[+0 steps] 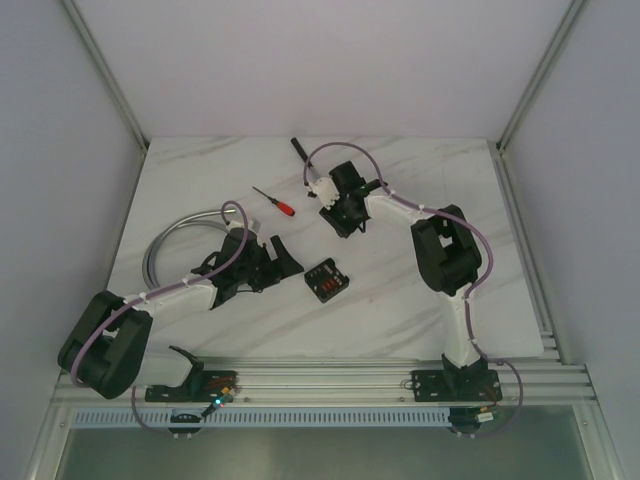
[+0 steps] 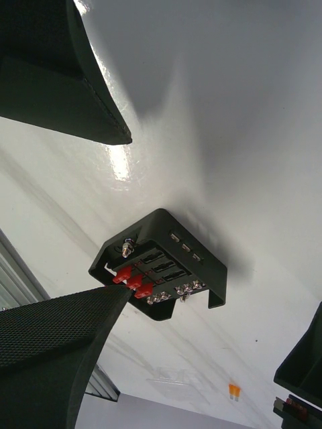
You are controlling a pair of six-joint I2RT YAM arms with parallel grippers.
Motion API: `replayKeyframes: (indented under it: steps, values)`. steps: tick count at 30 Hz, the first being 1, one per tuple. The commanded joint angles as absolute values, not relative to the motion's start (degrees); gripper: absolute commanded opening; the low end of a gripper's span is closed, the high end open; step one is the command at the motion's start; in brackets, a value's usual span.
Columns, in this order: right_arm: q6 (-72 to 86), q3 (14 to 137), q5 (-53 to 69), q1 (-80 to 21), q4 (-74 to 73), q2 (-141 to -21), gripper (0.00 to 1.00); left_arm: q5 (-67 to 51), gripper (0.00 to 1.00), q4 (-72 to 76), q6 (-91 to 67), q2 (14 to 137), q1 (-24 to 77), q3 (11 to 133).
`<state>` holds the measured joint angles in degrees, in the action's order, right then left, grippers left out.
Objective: Snap on the fuse box
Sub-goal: Pick up the fuse from the center of the board.
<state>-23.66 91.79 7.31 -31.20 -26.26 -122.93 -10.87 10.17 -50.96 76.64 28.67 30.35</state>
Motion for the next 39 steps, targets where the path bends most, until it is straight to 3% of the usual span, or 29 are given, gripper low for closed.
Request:
replayKeyframes:
  steps: [1,15,28,39]
  values:
    - [-20.25,92.1,6.0,-30.36,-30.03,-127.91,0.35,-10.89,0.94,9.49,-51.2,76.37,28.39,30.04]
    - [-18.17,94.07,5.53,-30.2,-31.67,-130.65,0.38,-11.38,0.94,9.43,-51.65,76.55,28.82,30.5]
    - [-1.37,91.38,4.67,-30.41,-30.67,-128.5,0.41,-11.79,0.94,9.48,-51.5,78.02,29.35,31.72]
    - [2.99,88.21,-3.38,-31.76,-31.62,-127.26,0.38,-12.03,0.94,9.49,-51.51,78.57,29.54,32.3]
